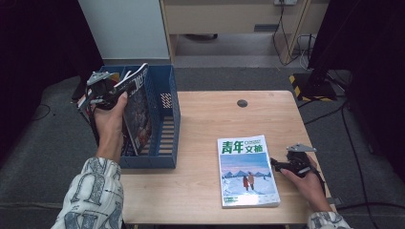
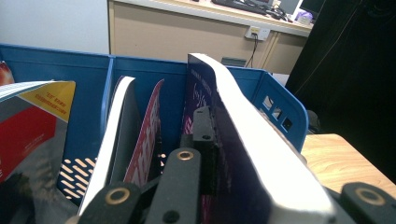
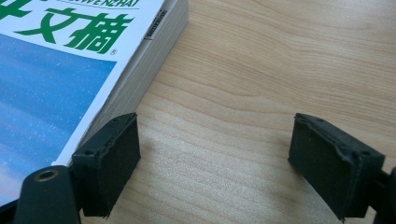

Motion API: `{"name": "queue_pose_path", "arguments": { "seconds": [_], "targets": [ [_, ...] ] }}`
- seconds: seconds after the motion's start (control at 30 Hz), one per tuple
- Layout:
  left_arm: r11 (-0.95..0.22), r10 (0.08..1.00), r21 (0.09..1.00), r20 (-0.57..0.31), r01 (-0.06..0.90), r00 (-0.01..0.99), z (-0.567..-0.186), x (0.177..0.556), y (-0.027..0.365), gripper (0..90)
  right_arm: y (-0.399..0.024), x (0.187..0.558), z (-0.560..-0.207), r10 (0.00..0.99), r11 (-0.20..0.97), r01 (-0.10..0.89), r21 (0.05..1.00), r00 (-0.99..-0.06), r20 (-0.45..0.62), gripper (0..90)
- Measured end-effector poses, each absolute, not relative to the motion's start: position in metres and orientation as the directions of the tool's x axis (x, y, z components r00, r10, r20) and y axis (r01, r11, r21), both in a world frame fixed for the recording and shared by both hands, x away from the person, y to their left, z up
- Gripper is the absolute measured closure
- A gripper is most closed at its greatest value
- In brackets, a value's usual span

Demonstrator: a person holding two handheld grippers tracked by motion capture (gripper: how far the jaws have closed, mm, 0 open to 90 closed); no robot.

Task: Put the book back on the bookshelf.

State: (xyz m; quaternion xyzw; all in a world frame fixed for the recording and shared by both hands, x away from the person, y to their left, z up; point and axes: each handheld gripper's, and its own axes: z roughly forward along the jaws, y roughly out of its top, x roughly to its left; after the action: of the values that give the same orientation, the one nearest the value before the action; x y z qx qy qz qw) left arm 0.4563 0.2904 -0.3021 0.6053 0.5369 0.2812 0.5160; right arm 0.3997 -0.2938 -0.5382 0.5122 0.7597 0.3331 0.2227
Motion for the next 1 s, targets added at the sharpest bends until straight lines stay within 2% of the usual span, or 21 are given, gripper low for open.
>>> {"name": "queue_pose_path", "arguments": {
  "seconds": [0.13, 0.63, 1.0],
  "targets": [
    [0.079, 0.944, 0.931, -0.185, 0.355, 0.274, -0.302, 0.454, 0.29, 81.7, -0.294, 0.398, -0.538, 0.926, 0.254, 0.629, 0.734, -0.378, 0.003, 16.6],
    [0.085, 0.945, 0.914, -0.201, 0.396, 0.26, -0.327, 0.45, 0.29, 81.4, -0.293, 0.399, -0.538, 0.926, 0.252, 0.633, 0.732, -0.377, 0.007, 16.2],
    [0.089, 0.949, 0.902, -0.206, 0.423, 0.239, -0.326, 0.443, 0.294, 80.8, -0.293, 0.399, -0.538, 0.925, 0.254, 0.633, 0.732, -0.379, 0.007, 16.2]
  ]
}}
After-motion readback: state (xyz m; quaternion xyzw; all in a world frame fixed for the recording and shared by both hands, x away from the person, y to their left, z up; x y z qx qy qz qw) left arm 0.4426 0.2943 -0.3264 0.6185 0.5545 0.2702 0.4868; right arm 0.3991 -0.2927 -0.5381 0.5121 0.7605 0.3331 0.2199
